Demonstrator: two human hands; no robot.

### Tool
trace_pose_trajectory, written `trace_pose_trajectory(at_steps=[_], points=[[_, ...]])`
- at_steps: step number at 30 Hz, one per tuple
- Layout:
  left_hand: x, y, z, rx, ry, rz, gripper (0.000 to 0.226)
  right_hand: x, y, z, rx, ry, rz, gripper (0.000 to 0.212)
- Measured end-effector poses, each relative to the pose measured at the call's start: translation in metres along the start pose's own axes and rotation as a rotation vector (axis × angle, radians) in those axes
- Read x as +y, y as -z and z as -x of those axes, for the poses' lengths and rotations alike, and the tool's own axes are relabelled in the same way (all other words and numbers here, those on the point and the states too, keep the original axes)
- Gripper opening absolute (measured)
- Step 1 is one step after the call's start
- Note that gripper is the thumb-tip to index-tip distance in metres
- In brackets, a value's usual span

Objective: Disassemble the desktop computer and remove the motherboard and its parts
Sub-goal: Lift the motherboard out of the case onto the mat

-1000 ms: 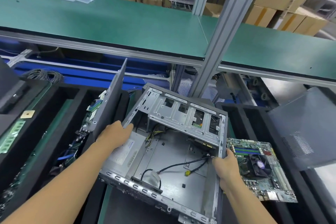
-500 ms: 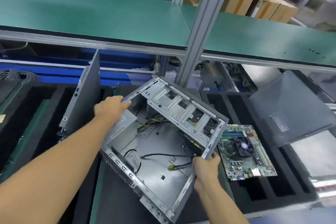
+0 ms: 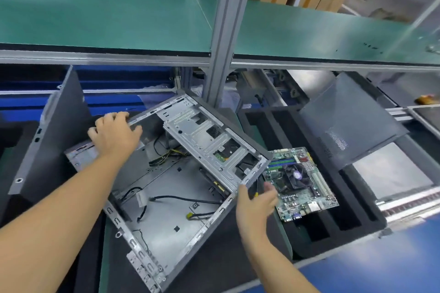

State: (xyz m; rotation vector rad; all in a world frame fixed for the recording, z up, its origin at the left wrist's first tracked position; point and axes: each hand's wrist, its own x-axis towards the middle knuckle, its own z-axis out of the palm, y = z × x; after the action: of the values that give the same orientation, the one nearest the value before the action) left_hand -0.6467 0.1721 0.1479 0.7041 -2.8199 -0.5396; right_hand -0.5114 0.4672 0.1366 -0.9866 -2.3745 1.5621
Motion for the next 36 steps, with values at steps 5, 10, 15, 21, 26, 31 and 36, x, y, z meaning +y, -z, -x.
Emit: trace_pose_trajectory(at_steps=[5, 10, 15, 21, 26, 31, 36], points=[[-0.007, 0.006, 0.075, -0.021, 0.029, -0.079, 0.082, -0.052, 0.013, -0.091, 0.03, 0.379, 0.471, 0.075], [-0.02, 0.006, 0.154, -0.167, 0.218, -0.067, 0.099, -0.056, 0.0, -0.134, -0.294, 0.453, 0.794, 0.075], [-0.025, 0.004, 0.172, -0.112, 0.355, 0.371, 0.093, -0.046, -0.003, -0.132, -0.194, 0.494, 0.723, 0.06], [-0.035, 0.002, 0.137, -0.085, 0.295, 0.214, 0.085, -0.043, -0.001, -0.115, -0.15, 0.471, 0.718, 0.053], [-0.056, 0.006, 0.069, -0.209, 0.181, 0.105, 0.078, -0.035, -0.004, -0.079, -0.107, 0.387, 0.772, 0.044], [-0.065, 0.01, 0.016, -0.278, 0.117, 0.036, 0.074, -0.026, -0.001, -0.053, -0.188, 0.405, 0.822, 0.038], [-0.069, 0.012, -0.021, -0.27, -0.066, -0.135, 0.081, -0.022, -0.001, -0.032, -0.323, 0.391, 0.737, 0.035]])
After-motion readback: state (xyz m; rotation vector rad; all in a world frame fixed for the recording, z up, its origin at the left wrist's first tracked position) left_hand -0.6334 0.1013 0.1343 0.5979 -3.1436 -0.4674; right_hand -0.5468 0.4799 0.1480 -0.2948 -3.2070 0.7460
